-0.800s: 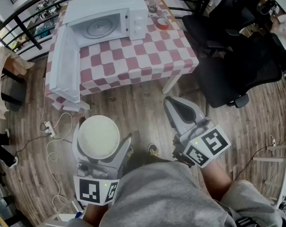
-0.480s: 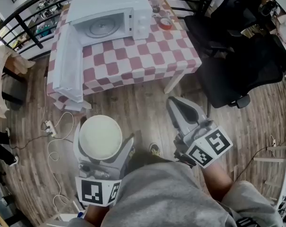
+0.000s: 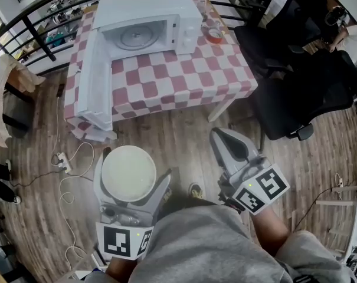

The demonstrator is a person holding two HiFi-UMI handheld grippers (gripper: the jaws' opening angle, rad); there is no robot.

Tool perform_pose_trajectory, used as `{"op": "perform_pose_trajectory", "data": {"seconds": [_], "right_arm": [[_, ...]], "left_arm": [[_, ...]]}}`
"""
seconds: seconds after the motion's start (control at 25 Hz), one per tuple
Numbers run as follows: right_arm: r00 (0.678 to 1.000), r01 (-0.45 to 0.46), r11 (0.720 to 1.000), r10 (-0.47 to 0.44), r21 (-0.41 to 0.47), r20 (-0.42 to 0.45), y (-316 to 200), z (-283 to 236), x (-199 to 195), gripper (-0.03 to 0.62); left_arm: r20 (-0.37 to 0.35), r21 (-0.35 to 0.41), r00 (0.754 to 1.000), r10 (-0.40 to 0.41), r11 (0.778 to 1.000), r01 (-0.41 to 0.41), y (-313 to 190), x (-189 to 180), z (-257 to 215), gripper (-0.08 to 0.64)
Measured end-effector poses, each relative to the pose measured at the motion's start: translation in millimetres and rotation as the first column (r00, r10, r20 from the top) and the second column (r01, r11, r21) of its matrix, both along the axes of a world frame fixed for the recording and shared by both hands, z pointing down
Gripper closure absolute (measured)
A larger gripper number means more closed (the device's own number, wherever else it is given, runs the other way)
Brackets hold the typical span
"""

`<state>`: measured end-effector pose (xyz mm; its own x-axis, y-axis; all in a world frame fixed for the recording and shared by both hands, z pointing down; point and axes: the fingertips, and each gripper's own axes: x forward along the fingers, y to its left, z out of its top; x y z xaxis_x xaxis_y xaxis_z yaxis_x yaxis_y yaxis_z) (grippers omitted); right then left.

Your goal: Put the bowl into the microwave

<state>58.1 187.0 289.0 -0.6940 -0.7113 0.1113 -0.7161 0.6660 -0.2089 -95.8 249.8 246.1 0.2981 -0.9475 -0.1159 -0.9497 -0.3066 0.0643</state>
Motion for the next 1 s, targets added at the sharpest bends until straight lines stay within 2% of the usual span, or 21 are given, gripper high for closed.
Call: {"op": "perform_pose_trajectory", "data": {"seconds": [0.36, 0.64, 1.0], "right_arm": [[1.0, 0.012, 1.0, -0.012, -0.002, -0.022, 10, 1, -42, 0.592], [0.999, 0.013, 1.0, -0.013, 0.002, -0.037, 12, -4, -57, 0.592], [0.998, 0.023, 1.0, -0.022, 0.021, -0.055, 12, -7, -66, 0.592]], "left_arm": [[-0.005, 0.006, 1.0, 0.006, 1.0, -0.006, 7, -33, 1, 0.029], [0.01, 0.038, 1.0, 0.004, 0.999, -0.004, 9, -44, -5, 0.029], [-0.021, 0.042, 1.0, -0.009, 0.999, 0.01, 8, -55, -5, 0.029]]}}
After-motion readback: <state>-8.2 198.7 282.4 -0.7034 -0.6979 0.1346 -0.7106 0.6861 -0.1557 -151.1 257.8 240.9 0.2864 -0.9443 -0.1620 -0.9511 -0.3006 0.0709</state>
